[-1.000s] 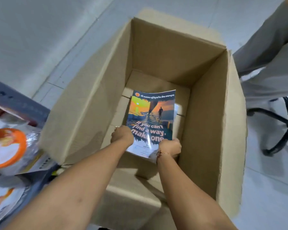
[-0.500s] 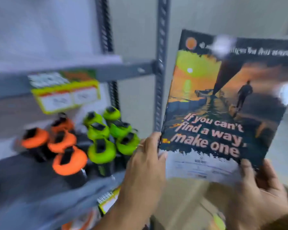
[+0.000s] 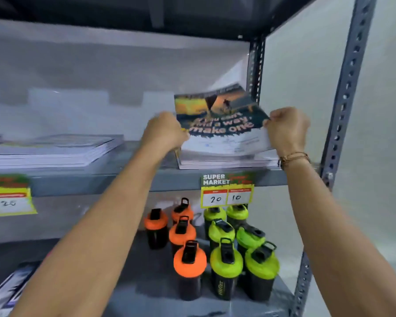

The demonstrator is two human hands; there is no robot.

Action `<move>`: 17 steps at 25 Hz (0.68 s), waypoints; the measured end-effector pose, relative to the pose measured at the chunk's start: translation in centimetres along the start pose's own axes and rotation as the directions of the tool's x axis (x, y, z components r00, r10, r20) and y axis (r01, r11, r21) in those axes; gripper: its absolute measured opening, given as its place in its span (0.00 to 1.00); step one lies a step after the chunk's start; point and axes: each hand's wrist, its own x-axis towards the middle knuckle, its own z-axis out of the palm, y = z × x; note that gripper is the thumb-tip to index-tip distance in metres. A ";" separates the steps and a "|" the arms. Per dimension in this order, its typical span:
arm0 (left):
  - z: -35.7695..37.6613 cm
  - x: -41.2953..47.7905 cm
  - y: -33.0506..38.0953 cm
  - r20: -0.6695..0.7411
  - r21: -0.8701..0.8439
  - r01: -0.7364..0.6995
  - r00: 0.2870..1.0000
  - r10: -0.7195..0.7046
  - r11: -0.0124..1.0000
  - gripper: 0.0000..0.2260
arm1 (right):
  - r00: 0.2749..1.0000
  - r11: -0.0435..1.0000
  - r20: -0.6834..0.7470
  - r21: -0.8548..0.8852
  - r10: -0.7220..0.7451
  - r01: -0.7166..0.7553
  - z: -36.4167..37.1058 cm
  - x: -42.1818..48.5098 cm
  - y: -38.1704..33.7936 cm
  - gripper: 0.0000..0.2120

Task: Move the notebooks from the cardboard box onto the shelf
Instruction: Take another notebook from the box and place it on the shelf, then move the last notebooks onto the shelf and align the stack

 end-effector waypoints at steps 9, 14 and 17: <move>5.7 -3.7 3.7 -0.313 0.239 -0.313 0.871 0.378 0.919 0.10 | 0.965 0.992 -0.259 0.111 -0.031 0.062 -1.7 -5.9 5.0 0.11; 23.0 -18.4 11.9 -0.176 -0.437 -0.645 0.745 0.643 0.627 0.09 | 0.772 0.949 -0.552 0.172 0.315 -0.264 -7.1 -22.5 22.4 0.13; 36.9 -30.6 14.1 0.624 -0.590 -0.198 0.504 0.597 0.783 0.11 | 0.412 0.437 -0.349 -0.006 0.842 -0.899 -10.0 -35.9 36.2 0.18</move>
